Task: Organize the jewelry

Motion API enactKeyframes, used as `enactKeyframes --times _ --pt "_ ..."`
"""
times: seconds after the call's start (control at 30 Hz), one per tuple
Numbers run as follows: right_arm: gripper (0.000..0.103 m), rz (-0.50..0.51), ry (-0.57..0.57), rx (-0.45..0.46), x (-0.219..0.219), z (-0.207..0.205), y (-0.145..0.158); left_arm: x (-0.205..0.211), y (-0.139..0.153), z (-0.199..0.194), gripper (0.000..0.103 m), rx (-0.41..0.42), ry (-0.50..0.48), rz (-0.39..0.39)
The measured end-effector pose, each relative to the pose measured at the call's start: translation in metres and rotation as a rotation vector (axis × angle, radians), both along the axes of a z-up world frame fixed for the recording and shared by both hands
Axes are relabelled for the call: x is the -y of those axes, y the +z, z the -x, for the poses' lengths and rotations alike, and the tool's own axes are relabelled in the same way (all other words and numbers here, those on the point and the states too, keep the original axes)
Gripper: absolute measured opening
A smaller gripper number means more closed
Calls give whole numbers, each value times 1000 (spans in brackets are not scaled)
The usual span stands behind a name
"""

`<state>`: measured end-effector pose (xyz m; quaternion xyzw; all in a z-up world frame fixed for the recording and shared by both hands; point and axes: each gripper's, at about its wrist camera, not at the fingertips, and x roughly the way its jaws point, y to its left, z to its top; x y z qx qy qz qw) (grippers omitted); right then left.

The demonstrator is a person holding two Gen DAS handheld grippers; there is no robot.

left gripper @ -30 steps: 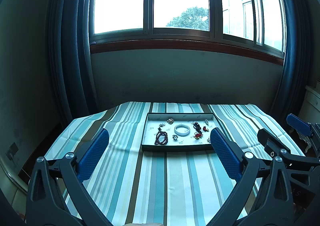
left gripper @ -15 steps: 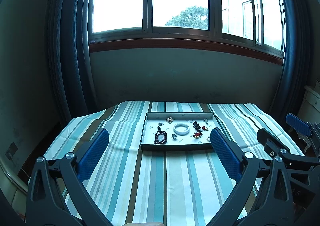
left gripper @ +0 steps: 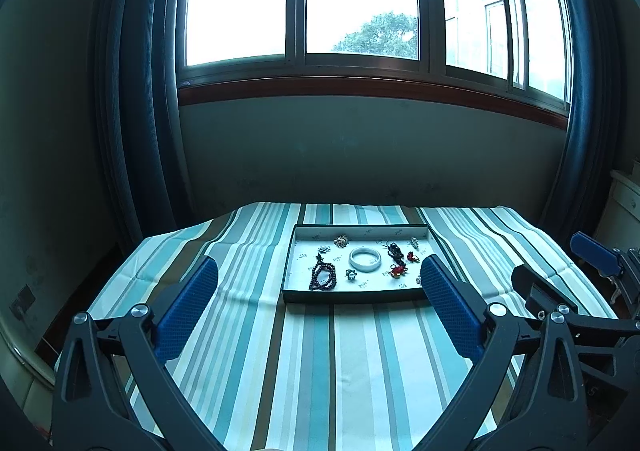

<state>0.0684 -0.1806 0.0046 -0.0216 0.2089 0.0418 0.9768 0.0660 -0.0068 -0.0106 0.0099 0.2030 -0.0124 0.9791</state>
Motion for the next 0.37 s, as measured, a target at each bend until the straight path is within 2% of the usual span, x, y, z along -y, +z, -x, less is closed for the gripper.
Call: enactKeyframes --times 0.2,0.37 --pt "85 -18 -14 -43 11 -18 -15 2 -10 -14 101 -1 10 -19" --pt "87 -57 -48 -121 38 -51 -41 -12 -36 -54 101 -119 30 -4"
